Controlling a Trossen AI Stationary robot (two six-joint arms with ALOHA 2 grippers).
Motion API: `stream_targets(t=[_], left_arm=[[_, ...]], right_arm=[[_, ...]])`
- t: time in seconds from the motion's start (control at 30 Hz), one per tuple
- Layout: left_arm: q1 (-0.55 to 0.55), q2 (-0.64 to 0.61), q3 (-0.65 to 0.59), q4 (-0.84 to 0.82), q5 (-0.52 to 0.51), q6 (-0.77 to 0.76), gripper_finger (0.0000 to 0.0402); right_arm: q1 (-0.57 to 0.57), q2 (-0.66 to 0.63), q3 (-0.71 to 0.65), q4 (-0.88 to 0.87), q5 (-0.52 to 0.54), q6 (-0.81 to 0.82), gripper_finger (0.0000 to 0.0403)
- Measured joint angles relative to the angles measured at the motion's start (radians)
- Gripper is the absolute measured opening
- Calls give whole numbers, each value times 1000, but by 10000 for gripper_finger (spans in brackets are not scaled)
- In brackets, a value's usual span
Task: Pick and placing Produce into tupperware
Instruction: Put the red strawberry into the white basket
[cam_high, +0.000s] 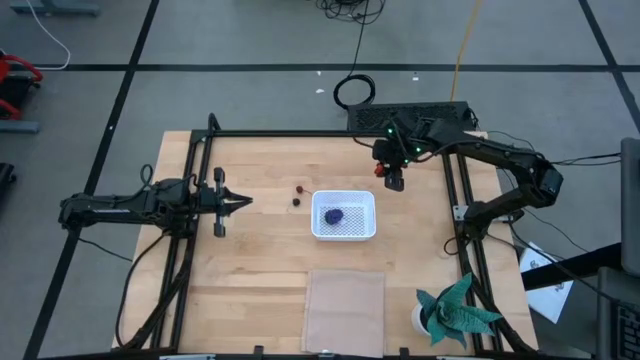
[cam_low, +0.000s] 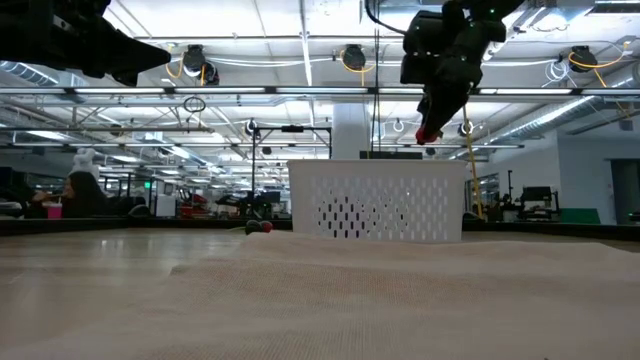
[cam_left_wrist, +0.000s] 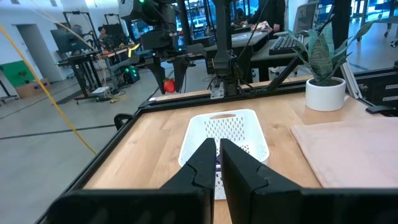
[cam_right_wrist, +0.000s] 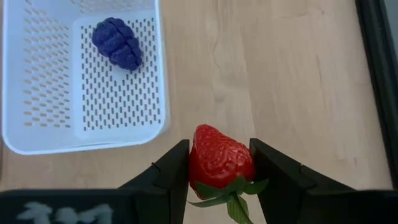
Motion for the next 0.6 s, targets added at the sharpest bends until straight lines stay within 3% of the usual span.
stream_targets(t=[0.23, 0.6], left_arm=[[0, 0, 0, -2, 0, 0, 26], [0, 0, 0, -8, 0, 0, 26]], right_arm=[[37, -5, 0, -3, 84, 63, 139], [51, -163, -60, 128, 83, 208, 135]])
